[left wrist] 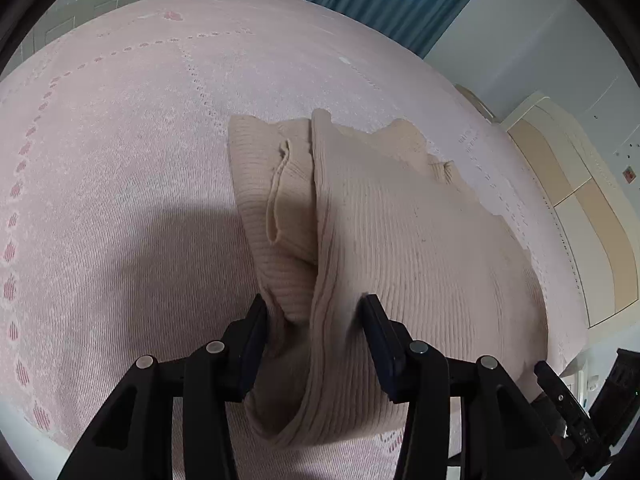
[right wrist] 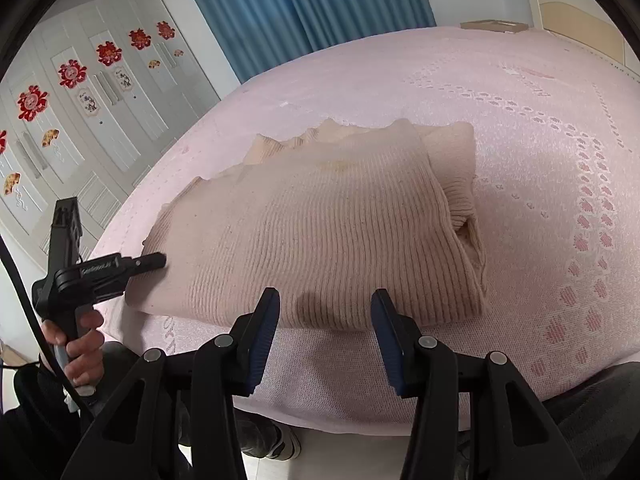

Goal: Fold small clothes

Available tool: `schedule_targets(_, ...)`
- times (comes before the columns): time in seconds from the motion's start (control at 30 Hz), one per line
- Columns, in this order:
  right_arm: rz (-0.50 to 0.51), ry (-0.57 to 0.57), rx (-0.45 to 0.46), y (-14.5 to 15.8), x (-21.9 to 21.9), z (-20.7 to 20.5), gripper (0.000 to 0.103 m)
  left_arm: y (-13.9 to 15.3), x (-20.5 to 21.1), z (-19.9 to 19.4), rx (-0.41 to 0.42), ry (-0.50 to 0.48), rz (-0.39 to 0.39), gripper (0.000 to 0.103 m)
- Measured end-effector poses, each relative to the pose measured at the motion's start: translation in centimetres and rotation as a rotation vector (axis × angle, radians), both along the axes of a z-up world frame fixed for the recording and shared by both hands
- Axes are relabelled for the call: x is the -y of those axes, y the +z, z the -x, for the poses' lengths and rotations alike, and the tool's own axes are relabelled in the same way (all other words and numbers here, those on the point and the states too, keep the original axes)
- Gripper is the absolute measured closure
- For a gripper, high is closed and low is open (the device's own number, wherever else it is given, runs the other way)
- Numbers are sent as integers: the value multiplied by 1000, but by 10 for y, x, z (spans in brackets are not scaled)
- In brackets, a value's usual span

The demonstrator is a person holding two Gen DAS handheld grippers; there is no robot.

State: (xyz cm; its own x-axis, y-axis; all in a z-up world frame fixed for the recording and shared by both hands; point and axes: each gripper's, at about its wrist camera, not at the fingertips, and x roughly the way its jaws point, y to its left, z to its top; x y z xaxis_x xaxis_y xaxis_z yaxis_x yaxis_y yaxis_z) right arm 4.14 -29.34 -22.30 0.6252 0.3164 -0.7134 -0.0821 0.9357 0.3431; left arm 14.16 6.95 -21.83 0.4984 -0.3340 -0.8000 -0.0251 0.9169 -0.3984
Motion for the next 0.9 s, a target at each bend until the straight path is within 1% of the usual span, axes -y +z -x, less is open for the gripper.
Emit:
schedule_targets(0.03,5,-5,9,2,1,2,56,1,1,-2,-4,4,-10,60)
schedule_targets(0.07,11,-10,15,3,3,3,56,2,3,-4,-11,7,-28,64)
schedule_targets(0.1,20,-16,19,4,4,4,56,4,5,-6,-11,5,-37,72)
schedule_targets(0.2,19,-34,31,9,11,7,56,13,11,-6,-3,-1,-49,80)
schedule_targets(0.33,6,-75,51,20,27,11,56,37,24,-4,46,5,-95,82)
schedule_targets(0.4,19,-94,93,27,35,16,56,52,31,-3,69,5,-96,83)
schedule_targets(0.47,35,-118,116,28,43,21,56,68,42,-3,93,-2,-104,84)
schedule_targets(0.57,-3,-143,116,23,61,25,56,88,62,-4,124,-20,-125,84)
schedule_targets(0.7,-61,-188,123,12,83,31,56,113,98,-4,168,-57,-153,85)
schedule_targets(0.77,-79,-213,93,5,93,29,56,123,119,-4,183,-84,-150,85)
schedule_targets(0.8,-108,-219,80,1,100,29,56,128,134,-5,187,-106,-147,85)
schedule_targets(0.83,-128,-228,79,-1,105,29,56,131,147,-5,191,-127,-147,85)
schedule_targets(0.9,-136,-256,81,-2,115,32,56,133,175,-6,199,-168,-155,86)
